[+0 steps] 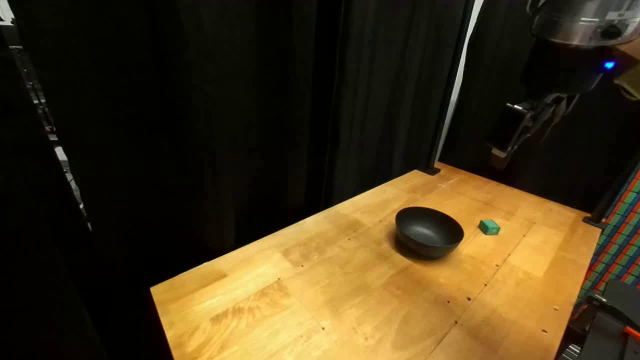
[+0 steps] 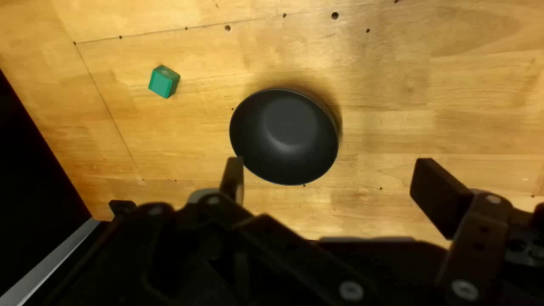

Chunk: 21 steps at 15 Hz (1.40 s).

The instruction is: Pick up the green block from the table and put it in the black bowl.

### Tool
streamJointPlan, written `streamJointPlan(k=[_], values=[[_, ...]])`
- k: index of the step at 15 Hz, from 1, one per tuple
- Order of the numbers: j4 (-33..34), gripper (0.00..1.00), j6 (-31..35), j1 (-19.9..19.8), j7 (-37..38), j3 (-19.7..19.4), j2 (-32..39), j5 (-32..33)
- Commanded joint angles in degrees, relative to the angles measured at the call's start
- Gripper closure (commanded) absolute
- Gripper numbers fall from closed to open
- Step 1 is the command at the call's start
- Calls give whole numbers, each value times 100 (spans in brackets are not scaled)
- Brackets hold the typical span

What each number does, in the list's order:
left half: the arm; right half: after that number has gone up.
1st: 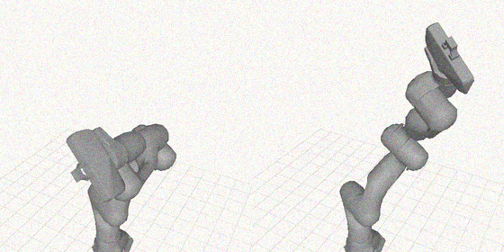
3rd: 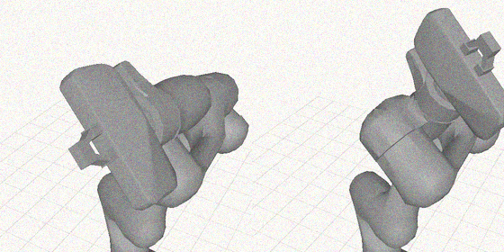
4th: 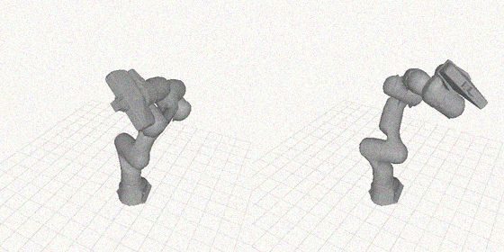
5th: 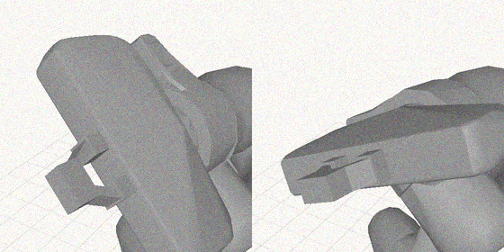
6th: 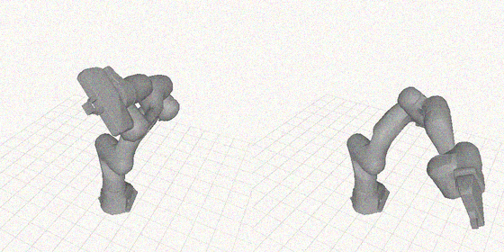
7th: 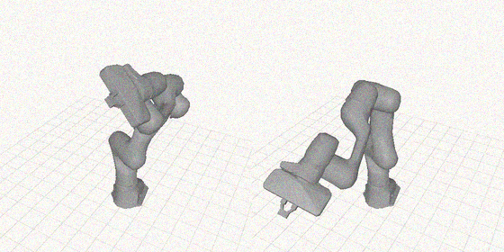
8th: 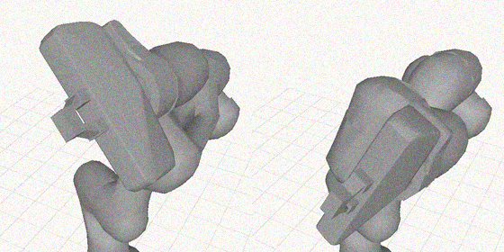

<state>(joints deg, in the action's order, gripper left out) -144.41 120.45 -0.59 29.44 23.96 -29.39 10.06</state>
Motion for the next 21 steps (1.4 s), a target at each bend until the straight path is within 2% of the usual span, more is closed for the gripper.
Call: streamJointPlan(k=[1,4,7,11,14,18,21], values=[[40,0,-28,191,87,-172,40,108],[90,0,-28,190,86,-170,18,108],[270,0,-25,-119,185,-445,491,156],[418,0,257,-662,113,-1260,1326,354],[738,0,621,-977,121,-1901,2206,423],[1347,0,1050,-1041,70,-2607,3539,171],[1796,0,1159,-949,24,-2971,4427,-34]])
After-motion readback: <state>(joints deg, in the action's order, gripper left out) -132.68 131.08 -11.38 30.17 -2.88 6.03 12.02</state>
